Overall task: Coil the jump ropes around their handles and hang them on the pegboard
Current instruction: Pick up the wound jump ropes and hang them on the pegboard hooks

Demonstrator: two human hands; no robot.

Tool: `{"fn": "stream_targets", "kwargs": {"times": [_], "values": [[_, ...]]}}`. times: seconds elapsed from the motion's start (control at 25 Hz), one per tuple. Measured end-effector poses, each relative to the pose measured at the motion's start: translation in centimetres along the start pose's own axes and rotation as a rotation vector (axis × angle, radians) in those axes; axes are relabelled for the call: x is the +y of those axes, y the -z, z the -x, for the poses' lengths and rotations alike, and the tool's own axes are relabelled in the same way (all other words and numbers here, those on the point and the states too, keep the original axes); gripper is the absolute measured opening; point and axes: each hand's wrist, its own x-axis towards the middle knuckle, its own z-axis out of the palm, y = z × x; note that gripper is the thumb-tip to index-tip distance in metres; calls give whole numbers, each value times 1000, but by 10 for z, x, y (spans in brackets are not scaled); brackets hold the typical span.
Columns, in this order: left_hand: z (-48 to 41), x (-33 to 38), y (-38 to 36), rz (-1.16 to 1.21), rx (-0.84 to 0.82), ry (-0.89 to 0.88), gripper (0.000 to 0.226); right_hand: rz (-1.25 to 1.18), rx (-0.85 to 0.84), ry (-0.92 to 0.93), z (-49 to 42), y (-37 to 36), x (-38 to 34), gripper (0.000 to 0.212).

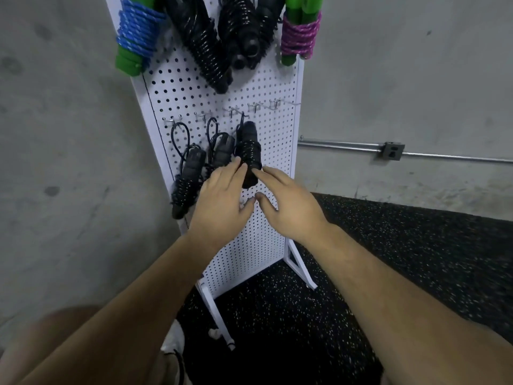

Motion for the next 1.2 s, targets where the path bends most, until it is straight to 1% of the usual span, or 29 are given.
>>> {"fn": "stream_targets", "kwargs": {"times": [0.12,0.2,0.28,0.4,0.56,0.72,0.92,1.0,1.08,1.2], "values": [[31,4,-12,-22,4,-72,56,73,21,-27,30,-3,-7,48],[58,7,-28,1,-78,-71,55,84,-39,-44,57,-13,-8,47],[89,14,-51,36,-206,-33,57,71,-124,-84,88,-31,-4,47],[132,26,-90,97,-396,58,62,18,-226,-198,142,-66,8,49],[180,36,-149,161,-663,166,69,-21,-419,-441,218,-114,31,52],[224,41,-201,194,-936,203,77,-41,-577,-627,289,-155,50,50],[268,26,-257,131,-1157,270,66,-82,-720,-733,329,-198,54,51],[284,19,-271,98,-1253,301,68,-112,-797,-754,334,-215,53,54],[298,15,-285,78,-1313,357,72,-168,-839,-805,337,-232,54,55],[305,15,-302,42,-1284,428,73,-237,-840,-873,335,-251,58,57]]}}
